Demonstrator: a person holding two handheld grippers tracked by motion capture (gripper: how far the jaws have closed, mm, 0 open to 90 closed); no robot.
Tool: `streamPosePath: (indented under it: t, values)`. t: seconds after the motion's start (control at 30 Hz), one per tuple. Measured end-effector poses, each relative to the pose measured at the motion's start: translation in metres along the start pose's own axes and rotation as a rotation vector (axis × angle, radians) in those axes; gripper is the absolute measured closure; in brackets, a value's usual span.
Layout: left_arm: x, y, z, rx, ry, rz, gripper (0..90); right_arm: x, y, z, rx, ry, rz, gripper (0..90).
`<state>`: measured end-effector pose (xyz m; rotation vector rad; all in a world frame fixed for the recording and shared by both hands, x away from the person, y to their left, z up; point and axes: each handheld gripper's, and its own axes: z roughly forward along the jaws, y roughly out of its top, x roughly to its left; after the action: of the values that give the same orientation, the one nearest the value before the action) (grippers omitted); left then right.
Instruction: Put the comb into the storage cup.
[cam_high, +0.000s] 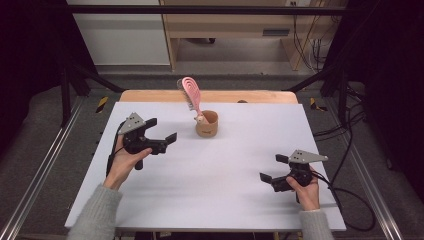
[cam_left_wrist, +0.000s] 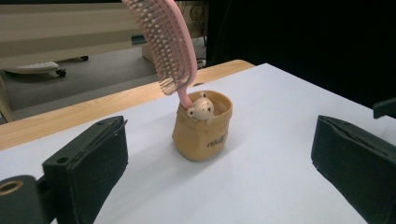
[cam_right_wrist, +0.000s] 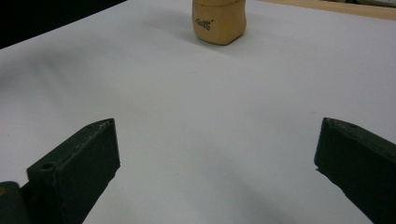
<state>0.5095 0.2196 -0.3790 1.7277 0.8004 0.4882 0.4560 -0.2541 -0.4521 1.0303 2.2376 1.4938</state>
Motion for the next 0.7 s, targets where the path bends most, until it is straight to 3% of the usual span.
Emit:
streamPosePath:
  t: [0.7]
  values:
    - [0.003, -0.054, -0.030, 0.052, 0.002, -0.007, 3.6, 0.000, -0.001, 0.001, 0.008, -0.004, -0.004, 0.4]
